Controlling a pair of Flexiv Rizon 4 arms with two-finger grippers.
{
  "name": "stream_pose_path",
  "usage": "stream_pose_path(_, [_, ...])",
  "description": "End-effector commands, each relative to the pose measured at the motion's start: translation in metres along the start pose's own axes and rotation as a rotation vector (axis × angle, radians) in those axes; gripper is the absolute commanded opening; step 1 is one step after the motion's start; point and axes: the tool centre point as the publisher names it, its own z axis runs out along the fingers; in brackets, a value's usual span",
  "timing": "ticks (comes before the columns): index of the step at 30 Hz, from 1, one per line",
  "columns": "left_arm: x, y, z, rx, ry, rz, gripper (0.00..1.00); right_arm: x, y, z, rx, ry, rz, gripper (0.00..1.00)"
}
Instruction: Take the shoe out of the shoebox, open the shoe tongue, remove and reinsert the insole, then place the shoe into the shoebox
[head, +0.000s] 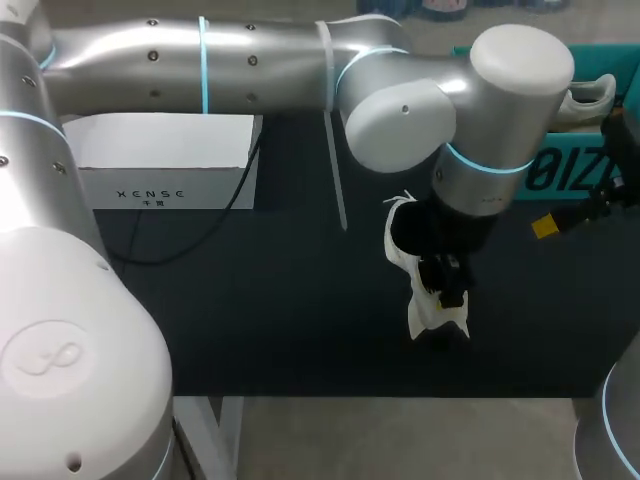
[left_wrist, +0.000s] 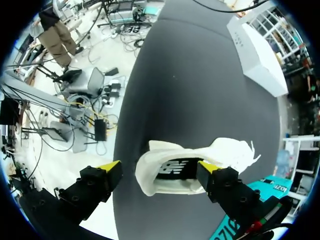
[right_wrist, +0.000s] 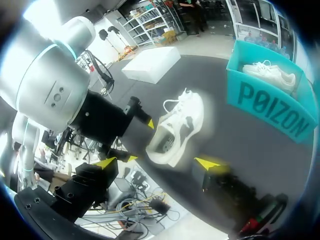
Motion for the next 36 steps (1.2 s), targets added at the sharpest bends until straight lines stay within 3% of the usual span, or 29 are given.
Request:
stream_pose_path(1, [0.003,0.025,0.009,0.054,-0.024,0.015,1.00,0.001,-0.001,0.001,-0.001,-0.003,0.001,1.00])
stream_pose_path(5, [0.000,0.027,0.012,0.054,-0.050,-0.008,1.00,0.001,-0.001,0.001,-0.001,-0.003,0.001,1.00])
stream_pose_path(11, [-0.012,0.008,0.004,0.071,-0.094,-0.194,1.00,0.001,-0.001,0.001,-0.001,-0.003,0.001,1.00])
stream_pose_path(19, [-0.042,-0.036,-0.011,0.103,-0.098,-0.748,1.00,0.001,-0.001,0.001,-0.001,-0.003,0.001,1.00])
stream_pose_path(25, [-0.073,-0.083,-0.022,0.239,-0.062,-1.266,1.00,0.001,-0.001,0.001,-0.001,-0.003,0.001,1.00])
stream_pose_path(36, [-0.073,-0.083,-0.022,0.239,-0.062,-1.266,1.00,0.001,-0.001,0.001,-0.001,-0.003,0.001,1.00])
